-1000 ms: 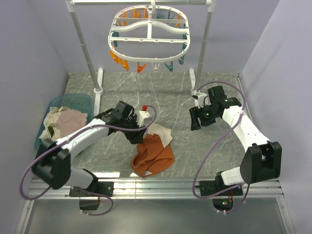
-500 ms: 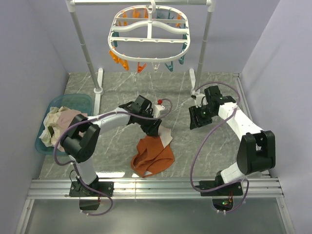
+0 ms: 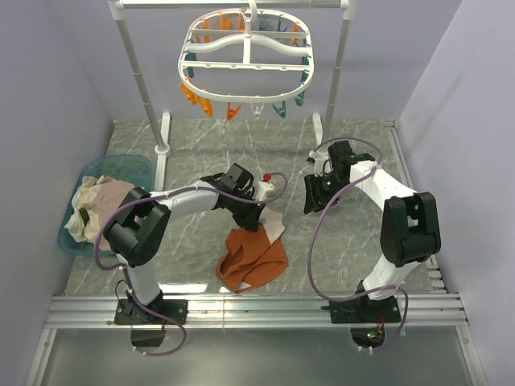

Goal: Clip the underwear to the hanger

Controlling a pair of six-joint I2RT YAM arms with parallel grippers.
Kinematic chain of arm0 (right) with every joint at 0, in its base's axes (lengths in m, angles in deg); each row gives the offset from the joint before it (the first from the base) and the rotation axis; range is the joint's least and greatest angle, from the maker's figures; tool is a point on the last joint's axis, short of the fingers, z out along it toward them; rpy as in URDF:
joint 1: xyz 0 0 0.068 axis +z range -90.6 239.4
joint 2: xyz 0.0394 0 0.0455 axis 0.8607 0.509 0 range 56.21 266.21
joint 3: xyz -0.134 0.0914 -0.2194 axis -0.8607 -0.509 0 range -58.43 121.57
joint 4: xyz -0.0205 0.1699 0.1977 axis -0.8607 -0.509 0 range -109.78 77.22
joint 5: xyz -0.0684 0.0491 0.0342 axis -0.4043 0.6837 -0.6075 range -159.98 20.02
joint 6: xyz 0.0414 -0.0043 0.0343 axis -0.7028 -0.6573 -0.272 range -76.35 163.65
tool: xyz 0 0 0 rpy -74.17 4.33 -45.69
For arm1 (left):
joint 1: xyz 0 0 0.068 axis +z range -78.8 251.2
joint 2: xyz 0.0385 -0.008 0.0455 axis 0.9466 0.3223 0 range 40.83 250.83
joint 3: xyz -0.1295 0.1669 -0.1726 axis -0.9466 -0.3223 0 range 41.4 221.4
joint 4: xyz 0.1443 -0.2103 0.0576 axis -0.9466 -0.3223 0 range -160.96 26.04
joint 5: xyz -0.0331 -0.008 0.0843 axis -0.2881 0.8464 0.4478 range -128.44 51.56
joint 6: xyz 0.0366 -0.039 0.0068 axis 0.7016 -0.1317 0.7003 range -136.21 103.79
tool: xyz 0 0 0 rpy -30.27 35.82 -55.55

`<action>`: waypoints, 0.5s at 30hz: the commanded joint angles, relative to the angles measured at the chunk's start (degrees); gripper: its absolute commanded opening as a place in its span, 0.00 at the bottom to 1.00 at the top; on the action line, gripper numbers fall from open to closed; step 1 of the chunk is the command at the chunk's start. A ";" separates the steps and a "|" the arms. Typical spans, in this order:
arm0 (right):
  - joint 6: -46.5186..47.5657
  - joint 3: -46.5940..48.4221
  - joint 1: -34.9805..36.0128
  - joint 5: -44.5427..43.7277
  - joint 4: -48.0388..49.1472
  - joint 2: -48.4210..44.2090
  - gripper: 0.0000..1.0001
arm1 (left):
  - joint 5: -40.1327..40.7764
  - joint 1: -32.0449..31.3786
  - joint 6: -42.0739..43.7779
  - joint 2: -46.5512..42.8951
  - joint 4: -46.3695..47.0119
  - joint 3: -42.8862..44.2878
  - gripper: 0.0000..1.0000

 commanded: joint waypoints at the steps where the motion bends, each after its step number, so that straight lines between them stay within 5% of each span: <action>1: -0.55 2.26 0.64 1.95 1.88 -0.05 0.50 | -0.64 -0.26 1.55 -1.64 -1.50 -1.37 0.11; 7: -0.46 1.82 0.82 2.21 2.05 -0.40 0.50 | 0.51 -0.17 2.08 -3.48 -1.67 -2.87 0.38; 15: -0.20 1.91 0.99 2.56 1.53 -0.14 0.50 | 3.67 -0.08 3.75 -5.24 -1.94 -4.01 0.39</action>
